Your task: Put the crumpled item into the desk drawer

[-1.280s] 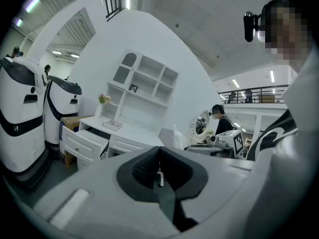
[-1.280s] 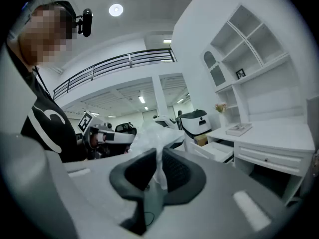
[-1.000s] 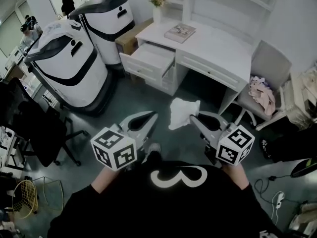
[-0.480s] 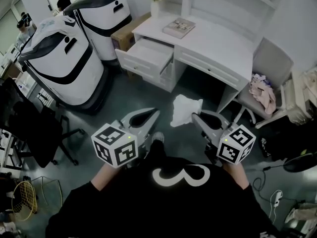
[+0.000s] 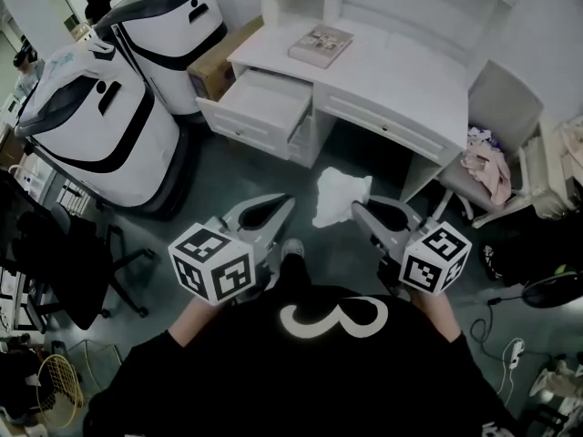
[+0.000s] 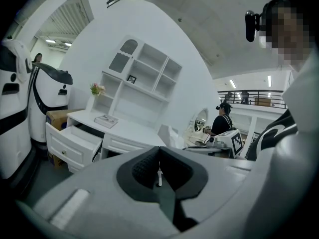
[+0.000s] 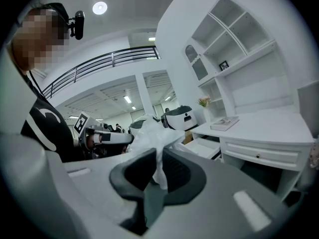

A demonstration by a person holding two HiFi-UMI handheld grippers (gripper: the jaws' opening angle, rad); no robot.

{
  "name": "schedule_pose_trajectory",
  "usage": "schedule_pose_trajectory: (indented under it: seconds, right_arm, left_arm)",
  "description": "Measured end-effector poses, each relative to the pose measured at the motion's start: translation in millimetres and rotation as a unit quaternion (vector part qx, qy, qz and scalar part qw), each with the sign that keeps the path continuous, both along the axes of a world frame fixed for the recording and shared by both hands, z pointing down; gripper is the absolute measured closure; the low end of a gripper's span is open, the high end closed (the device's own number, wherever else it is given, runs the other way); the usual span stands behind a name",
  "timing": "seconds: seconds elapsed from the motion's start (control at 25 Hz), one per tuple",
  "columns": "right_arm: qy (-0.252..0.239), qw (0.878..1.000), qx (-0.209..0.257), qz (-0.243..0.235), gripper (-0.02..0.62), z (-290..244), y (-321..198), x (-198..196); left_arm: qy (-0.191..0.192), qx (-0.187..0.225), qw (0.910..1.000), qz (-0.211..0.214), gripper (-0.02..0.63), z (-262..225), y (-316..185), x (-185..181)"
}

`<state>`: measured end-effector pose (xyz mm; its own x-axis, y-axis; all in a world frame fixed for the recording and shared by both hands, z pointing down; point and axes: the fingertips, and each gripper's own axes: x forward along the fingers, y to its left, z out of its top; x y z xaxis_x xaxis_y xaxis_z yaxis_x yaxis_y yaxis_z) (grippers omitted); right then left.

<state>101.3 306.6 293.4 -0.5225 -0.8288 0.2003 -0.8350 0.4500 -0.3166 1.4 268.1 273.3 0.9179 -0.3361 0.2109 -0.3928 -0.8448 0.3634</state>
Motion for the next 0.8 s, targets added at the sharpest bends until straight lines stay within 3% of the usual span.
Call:
schedule_pose_trajectory:
  seconds: [0.44, 0.8]
  right_arm:
    - [-0.013, 0.999, -0.048, 0.012, 0.557, 19.2, -152.2, 25.1]
    - [0.025, 0.997, -0.068, 0.008, 0.557, 37.9, -285.6, 37.3]
  left_arm:
    - [-0.016, -0.046, 0.9988, 0.004, 0.595, 23.9, -159.8, 27.7]
    - [-0.025, -0.066, 0.9972, -0.025, 0.595, 50.8, -293.7, 29.1]
